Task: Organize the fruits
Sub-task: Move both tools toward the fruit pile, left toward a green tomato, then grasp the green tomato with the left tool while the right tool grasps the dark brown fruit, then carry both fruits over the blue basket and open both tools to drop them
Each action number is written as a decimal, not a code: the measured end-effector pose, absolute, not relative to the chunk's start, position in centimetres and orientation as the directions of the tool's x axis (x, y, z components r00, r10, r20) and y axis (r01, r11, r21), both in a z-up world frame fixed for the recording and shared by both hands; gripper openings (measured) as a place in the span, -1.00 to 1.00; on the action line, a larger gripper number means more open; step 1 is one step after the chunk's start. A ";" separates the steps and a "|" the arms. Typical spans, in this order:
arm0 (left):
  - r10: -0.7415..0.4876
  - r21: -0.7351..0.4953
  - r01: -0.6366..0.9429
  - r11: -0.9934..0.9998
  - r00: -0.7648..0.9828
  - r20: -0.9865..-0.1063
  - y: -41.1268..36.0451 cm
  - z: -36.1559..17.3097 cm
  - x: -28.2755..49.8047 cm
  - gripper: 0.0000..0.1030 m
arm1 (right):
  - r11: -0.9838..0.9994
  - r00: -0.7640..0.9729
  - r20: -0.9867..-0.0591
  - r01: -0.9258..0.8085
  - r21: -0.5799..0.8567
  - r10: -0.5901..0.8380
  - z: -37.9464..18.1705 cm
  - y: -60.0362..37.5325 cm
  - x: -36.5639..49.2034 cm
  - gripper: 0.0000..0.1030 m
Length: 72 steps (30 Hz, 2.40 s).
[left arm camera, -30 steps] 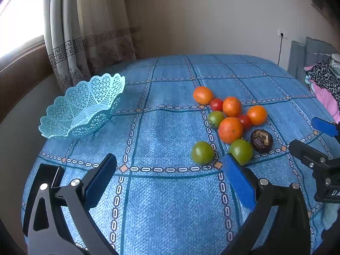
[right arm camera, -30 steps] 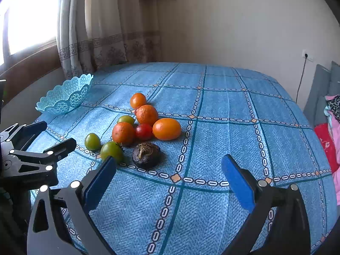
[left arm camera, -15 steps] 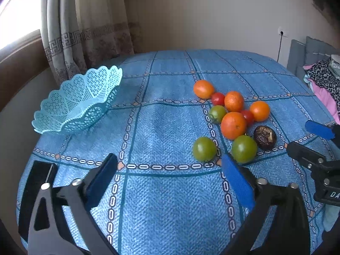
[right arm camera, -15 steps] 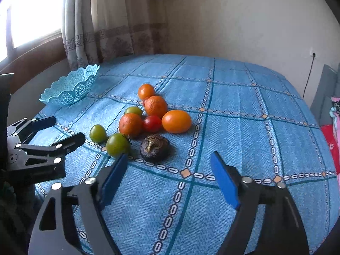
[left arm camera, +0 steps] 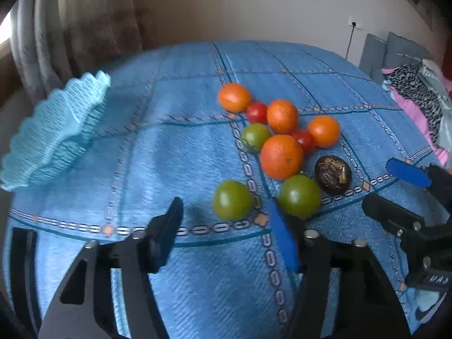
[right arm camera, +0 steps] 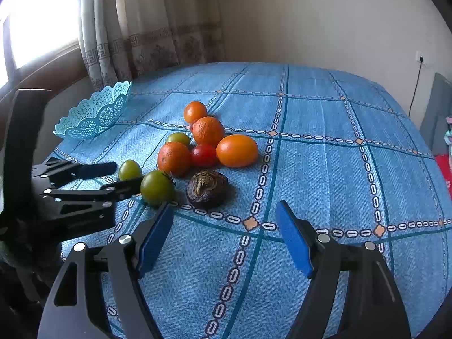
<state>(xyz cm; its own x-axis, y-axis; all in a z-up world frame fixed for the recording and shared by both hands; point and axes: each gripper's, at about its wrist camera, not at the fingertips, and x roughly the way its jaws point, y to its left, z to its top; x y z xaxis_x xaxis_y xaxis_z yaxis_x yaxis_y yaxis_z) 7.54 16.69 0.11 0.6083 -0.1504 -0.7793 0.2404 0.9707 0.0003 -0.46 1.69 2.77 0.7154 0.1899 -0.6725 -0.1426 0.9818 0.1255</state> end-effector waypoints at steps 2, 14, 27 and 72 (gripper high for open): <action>-0.160 -0.018 0.234 0.972 0.606 -0.780 16.8 0.0 7.8 -0.08 | 0.981 0.713 -0.674 -0.145 0.130 0.195 2.7 1.7 -0.4 0.45; -0.170 -0.050 0.200 0.979 0.645 -0.745 18.7 0.8 6.6 -0.43 | 0.976 0.678 -0.702 -0.163 0.145 0.218 2.3 2.7 1.4 0.27; -0.131 -0.042 0.142 0.989 0.696 -0.706 20.8 3.4 6.0 -0.43 | 0.970 0.625 -0.741 -0.152 0.192 0.245 1.1 3.8 4.3 -0.13; 0.177 -0.117 -0.297 0.948 0.794 -0.581 39.2 9.3 9.3 0.18 | 0.901 0.621 -0.668 -0.388 0.194 0.411 10.6 23.9 14.0 -0.22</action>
